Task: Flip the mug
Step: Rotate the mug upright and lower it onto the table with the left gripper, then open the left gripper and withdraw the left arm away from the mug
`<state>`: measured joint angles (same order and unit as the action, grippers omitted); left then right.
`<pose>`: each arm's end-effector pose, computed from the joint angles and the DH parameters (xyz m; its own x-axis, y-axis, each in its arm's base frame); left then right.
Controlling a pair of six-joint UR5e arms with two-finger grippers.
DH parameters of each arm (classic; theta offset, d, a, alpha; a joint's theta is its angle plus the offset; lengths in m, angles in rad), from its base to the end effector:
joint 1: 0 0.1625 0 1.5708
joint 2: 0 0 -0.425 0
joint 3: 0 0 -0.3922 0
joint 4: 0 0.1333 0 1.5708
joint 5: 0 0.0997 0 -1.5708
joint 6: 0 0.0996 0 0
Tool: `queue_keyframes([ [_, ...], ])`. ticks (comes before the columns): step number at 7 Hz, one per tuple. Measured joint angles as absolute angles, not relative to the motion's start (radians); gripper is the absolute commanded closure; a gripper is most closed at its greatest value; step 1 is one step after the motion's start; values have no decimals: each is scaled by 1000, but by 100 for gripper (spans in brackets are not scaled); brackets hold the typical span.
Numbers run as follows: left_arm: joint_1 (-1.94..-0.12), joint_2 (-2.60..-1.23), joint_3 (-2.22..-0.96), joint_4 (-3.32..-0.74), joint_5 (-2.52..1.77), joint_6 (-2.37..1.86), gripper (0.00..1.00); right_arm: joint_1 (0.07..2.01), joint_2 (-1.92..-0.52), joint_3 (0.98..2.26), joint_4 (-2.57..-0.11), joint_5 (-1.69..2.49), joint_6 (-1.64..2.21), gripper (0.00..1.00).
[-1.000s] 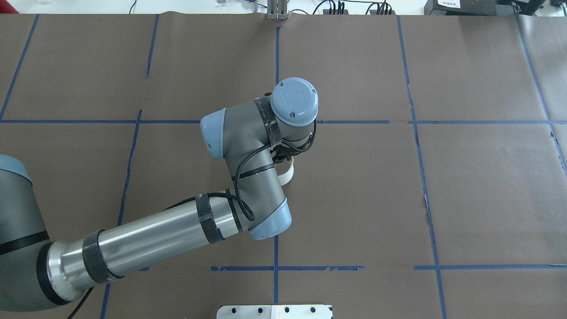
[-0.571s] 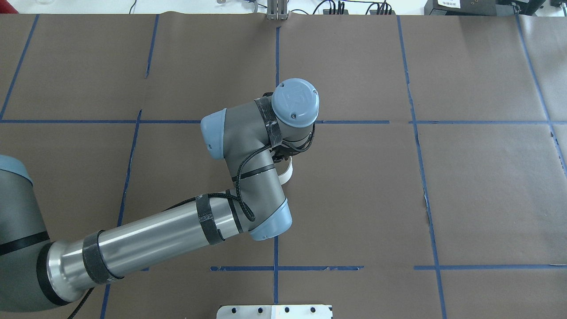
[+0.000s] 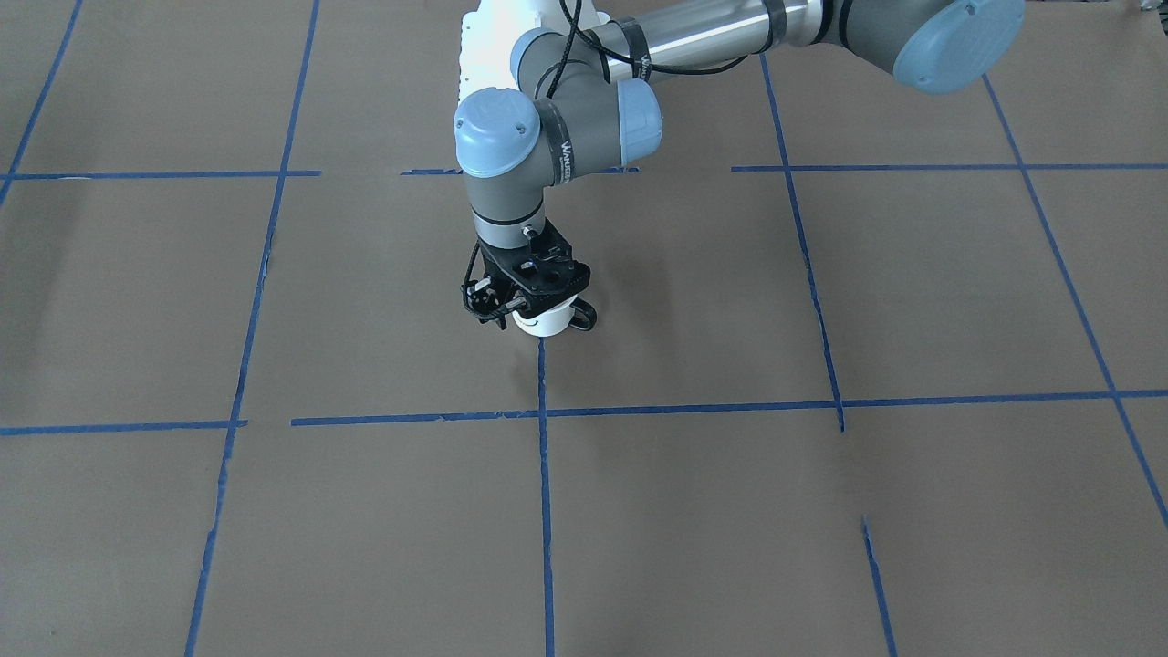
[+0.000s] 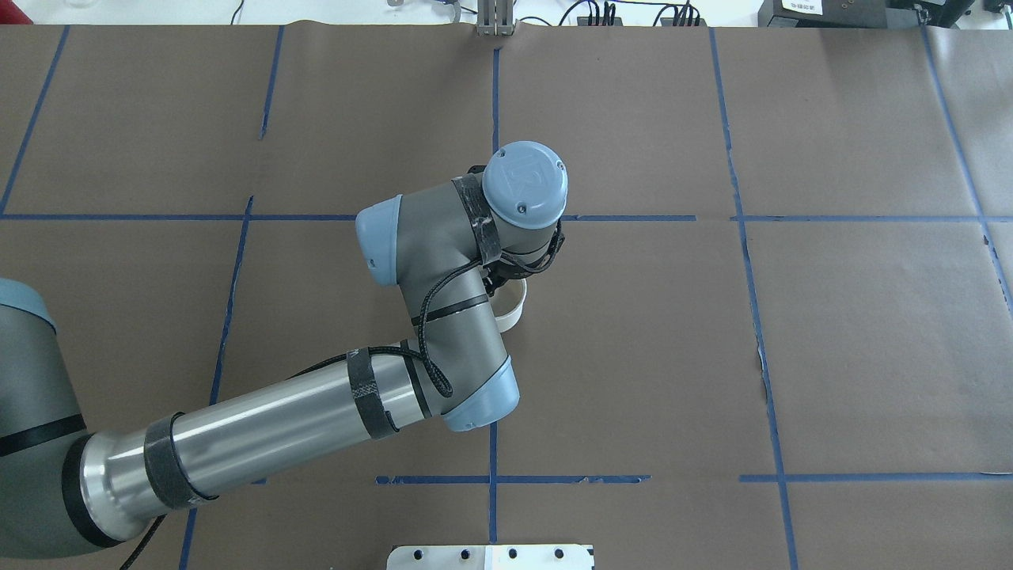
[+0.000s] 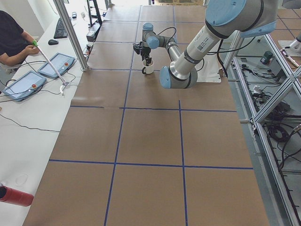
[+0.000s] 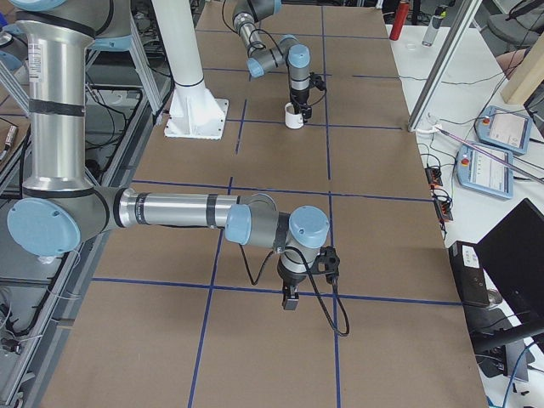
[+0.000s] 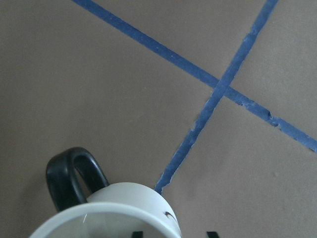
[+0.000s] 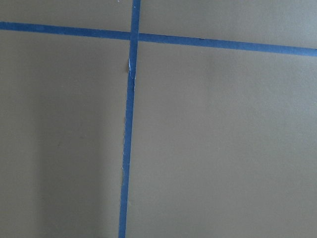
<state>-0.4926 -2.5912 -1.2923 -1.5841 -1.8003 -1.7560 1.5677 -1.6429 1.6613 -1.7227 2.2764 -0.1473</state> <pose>0.6441 -0.4713 0.1221 0.5711 -0.5100 -0.6432 0.4357 0.8524 -0.2890 0.0673 -0.4504 0.6676 0.7528 -0.0624 0.6553 0.1148 0.9927 -0.0373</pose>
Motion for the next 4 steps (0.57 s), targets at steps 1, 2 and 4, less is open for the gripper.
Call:
queue_keyframes([
  [1,-494,-2590,-1345,-1538,-1800,-1732,0,1568,-1643,1661,-1723,2276,-147,0],
  [2,-501,-2589,-1408,-1490,-1800,-1708,0,1568,-1643,1661,-1723,2276,-147,0],
  [4,-544,-2549,-1558,-1432,-1802,-1625,0,1568,-1643,1661,-1723,2276,-147,0],
])
